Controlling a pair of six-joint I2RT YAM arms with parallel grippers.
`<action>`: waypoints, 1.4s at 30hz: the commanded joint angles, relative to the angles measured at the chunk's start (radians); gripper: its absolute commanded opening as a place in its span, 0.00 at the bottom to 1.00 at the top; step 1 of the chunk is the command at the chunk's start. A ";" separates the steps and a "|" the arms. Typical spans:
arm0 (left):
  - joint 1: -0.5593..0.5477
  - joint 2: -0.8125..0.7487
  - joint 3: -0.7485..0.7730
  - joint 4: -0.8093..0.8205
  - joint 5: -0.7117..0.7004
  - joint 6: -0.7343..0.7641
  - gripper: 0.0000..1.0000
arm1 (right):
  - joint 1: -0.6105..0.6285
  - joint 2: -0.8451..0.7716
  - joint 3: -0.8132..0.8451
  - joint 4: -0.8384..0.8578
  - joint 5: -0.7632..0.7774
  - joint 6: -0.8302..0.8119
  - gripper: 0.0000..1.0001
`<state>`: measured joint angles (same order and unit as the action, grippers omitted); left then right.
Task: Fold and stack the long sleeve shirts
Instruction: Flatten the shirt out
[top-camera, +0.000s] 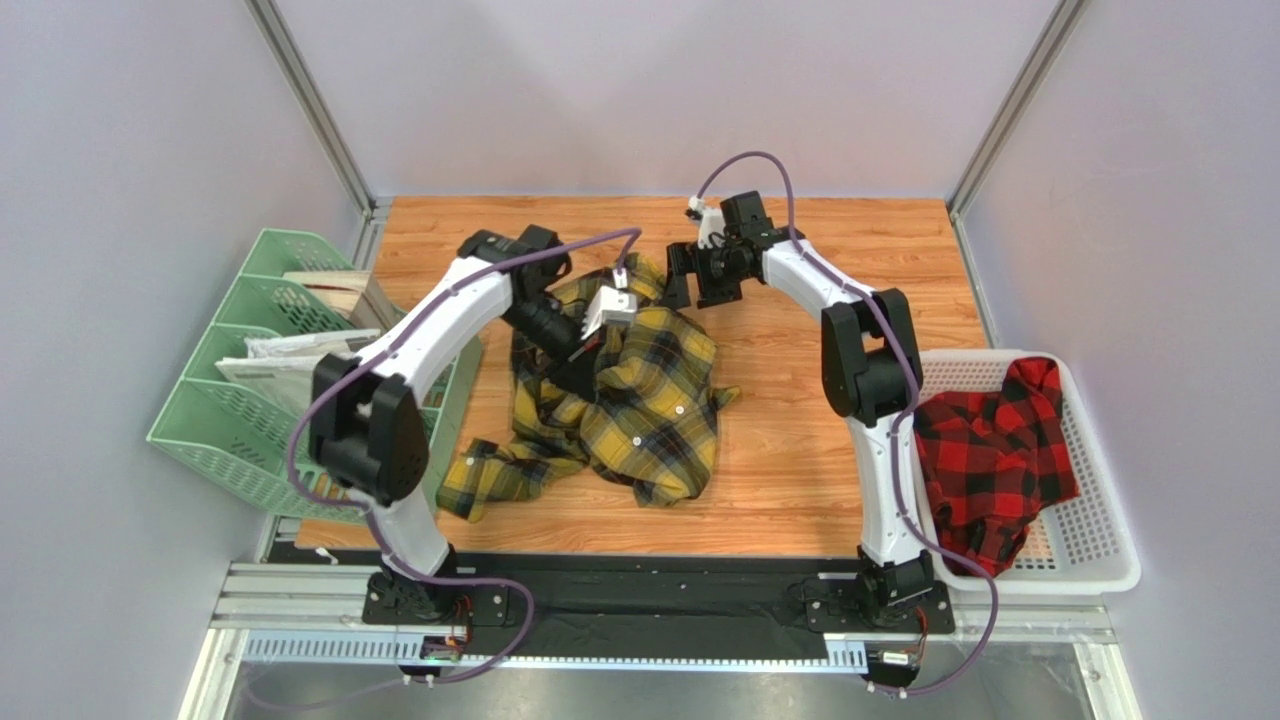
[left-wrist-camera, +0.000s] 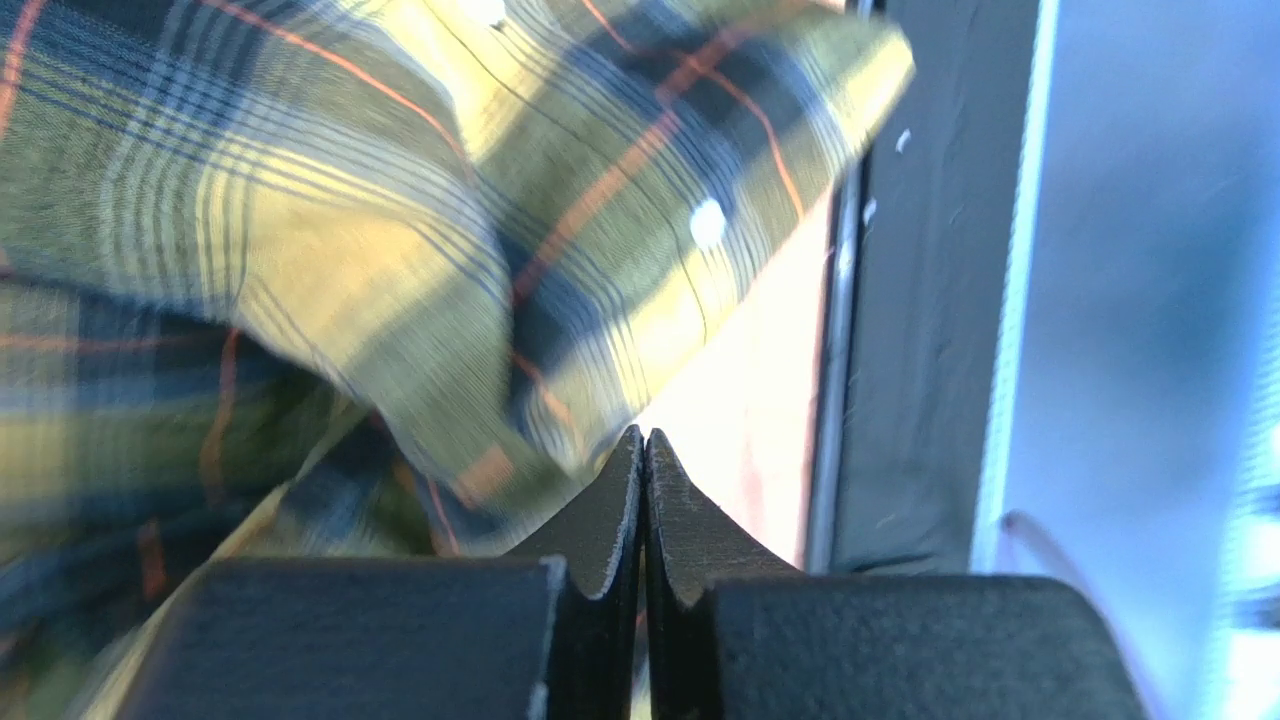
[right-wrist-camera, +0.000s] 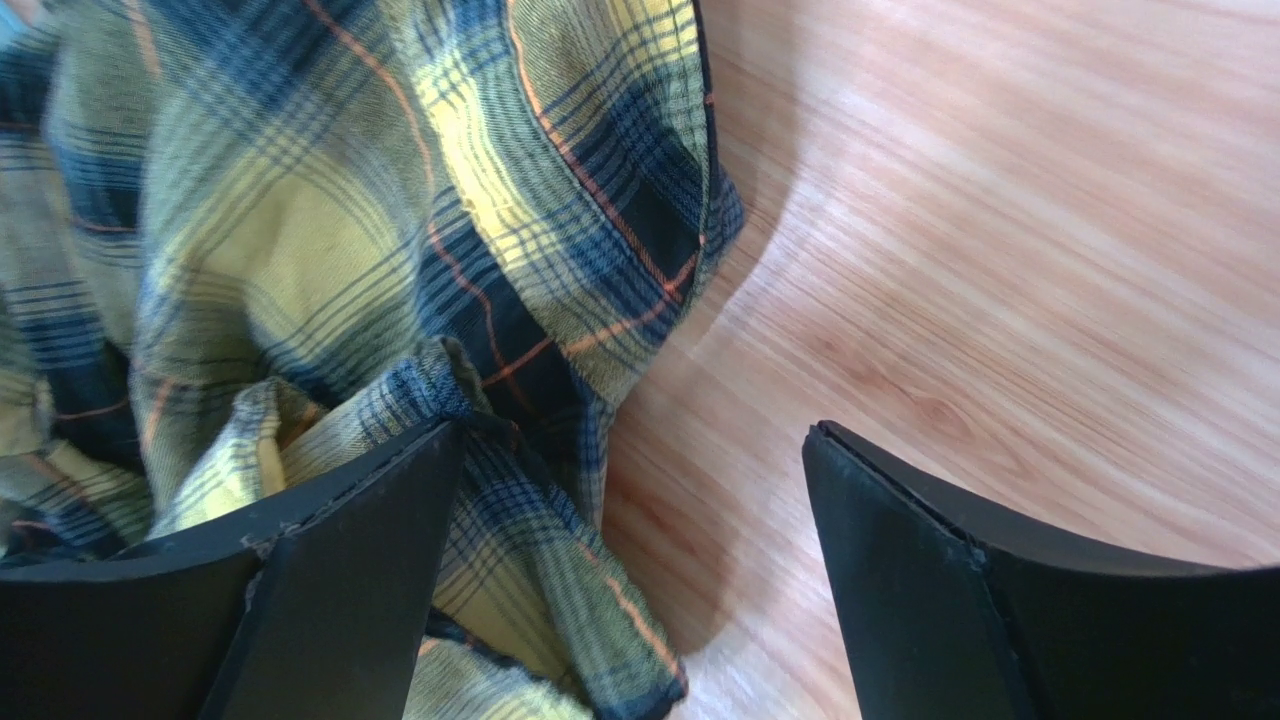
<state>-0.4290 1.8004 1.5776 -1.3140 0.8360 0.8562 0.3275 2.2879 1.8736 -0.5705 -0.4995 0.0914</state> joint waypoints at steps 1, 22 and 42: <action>0.004 -0.131 -0.118 -0.366 -0.086 0.314 0.00 | 0.012 0.060 0.058 0.037 -0.005 -0.002 0.91; 0.103 0.149 0.294 0.351 -0.181 -0.350 0.64 | 0.038 -0.617 -0.683 0.049 0.232 -0.208 0.00; -0.106 0.017 -0.321 0.181 -0.197 -0.128 0.03 | 0.010 -0.603 -0.545 -0.127 0.265 -0.381 0.10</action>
<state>-0.4877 1.8931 1.3048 -1.0512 0.5327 0.6323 0.3683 1.7390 1.2724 -0.6090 -0.1539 -0.1783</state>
